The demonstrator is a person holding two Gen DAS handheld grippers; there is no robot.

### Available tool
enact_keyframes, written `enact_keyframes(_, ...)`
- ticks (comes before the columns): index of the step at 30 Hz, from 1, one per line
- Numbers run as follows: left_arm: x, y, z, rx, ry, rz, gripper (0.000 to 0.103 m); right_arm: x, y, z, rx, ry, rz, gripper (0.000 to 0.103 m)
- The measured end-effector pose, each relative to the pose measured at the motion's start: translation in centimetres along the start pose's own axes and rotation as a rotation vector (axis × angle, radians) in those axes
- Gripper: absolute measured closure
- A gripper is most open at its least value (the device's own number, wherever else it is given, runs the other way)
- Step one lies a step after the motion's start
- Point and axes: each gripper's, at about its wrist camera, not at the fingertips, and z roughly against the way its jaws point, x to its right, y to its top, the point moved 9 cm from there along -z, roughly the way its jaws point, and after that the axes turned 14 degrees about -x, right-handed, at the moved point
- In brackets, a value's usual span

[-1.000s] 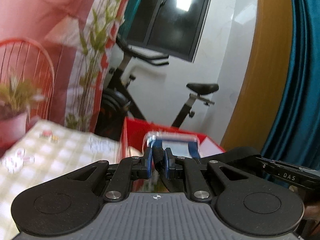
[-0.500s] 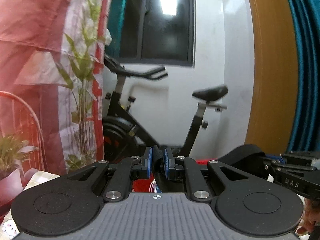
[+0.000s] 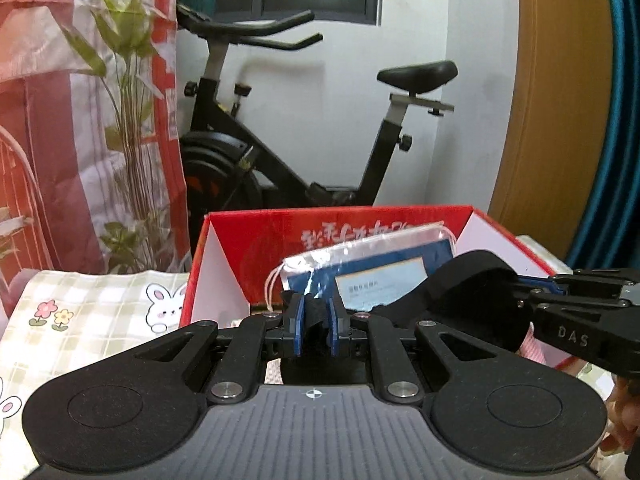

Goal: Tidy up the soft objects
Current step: 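Lift the black bag with both tools and carry it over the red box, then open both tools to drop the black bag into the red box, then move both tools back to the white dotted black glove on the table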

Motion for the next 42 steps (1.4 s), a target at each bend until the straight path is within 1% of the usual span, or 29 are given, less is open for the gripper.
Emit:
enact_keyframes(3,-0.2,-0.3,-0.1,-0.007,-0.004,0.002,0.089,0.0,-0.4,-0.1,-0.007,-0.005,0.006,0.094)
enact_keyframes(5,-0.2,0.1,0.1,0.0,-0.003,-0.002,0.087,0.0,-0.6,0.1,-0.003,-0.018,0.019,0.09)
enact_keyframes(6,-0.3,0.1,0.3,0.001,-0.011,-0.001,0.077,0.1,-0.4,0.2,0.001,-0.024,0.026,0.088)
enact_keyframes(7,-0.3,0.2,0.4,0.002,-0.017,-0.002,0.066,0.1,-0.3,0.5,0.009,-0.036,0.033,0.083)
enact_keyframes(8,-0.2,0.3,0.6,0.009,-0.019,-0.003,0.037,0.2,-0.2,0.8,0.02,-0.049,0.04,0.076)
enact_keyframes(9,-0.3,0.4,1.1,0.025,-0.015,-0.002,0.013,0.2,-0.2,1.2,0.03,-0.057,0.047,0.071)
enact_keyframes(10,-0.1,0.5,1.5,0.049,-0.007,-0.003,0.006,0.1,-0.1,1.5,0.04,-0.061,0.054,0.058)
enact_keyframes(11,-0.2,0.6,2.1,0.078,0.002,-0.007,0.002,0.0,-0.1,2.0,0.054,-0.062,0.059,0.042)
enact_keyframes(12,-0.2,0.7,2.6,0.092,0.01,-0.014,0.001,0.1,-0.1,2.4,0.066,-0.06,0.062,0.035)
enact_keyframes(14,-0.2,0.5,3.0,0.068,0.025,-0.018,0.0,0.0,-0.1,3.3,0.09,-0.059,0.071,0.013)
enact_keyframes(16,-0.3,0.1,3.2,0.026,0.04,-0.016,0.0,0.1,-0.3,4.3,0.107,-0.053,0.074,0.001)
enact_keyframes(18,-0.4,-0.6,4.0,0.015,0.052,-0.013,0.0,0.3,-0.6,5.3,0.128,-0.037,0.067,0.0)
enact_keyframes(22,-0.7,-2.4,5.8,0.005,0.082,0.011,0.0,0.9,-1.9,7.1,0.132,-0.028,0.062,0.0)
enact_keyframes(25,-0.8,-4.1,7.0,-0.02,0.104,0.042,0.0,1.2,-3.3,8.4,0.128,0.01,0.047,0.0)
enact_keyframes(28,-0.5,-6.2,8.1,-0.027,0.075,0.058,0.0,1.6,-5.4,9.5,0.107,0.042,0.029,0.0)
enact_keyframes(30,0.0,-7.8,8.5,-0.04,0.037,0.074,0.0,1.8,-7.1,9.9,0.079,0.047,0.032,0.0)
enact_keyframes(32,0.7,-9.7,8.4,-0.066,-0.02,0.094,0.0,1.9,-9.2,10.0,0.035,0.048,0.044,0.0)
enact_keyframes(34,1.6,-11.6,7.7,-0.12,-0.072,0.11,0.0,1.8,-11.2,9.8,-0.015,0.049,0.058,0.0)
enact_keyframes(36,2.5,-13.5,7.0,-0.183,-0.108,0.114,0.0,1.6,-13.1,9.5,-0.072,0.044,0.069,0.0)
enact_keyframes(38,3.1,-15.1,6.5,-0.221,-0.113,0.123,0.0,1.1,-14.9,9.2,-0.114,0.04,0.077,0.0)
enact_keyframes(42,3.5,-17.0,6.0,-0.253,-0.102,0.123,0.0,-0.2,-17.8,8.3,-0.186,0.002,0.113,0.0)
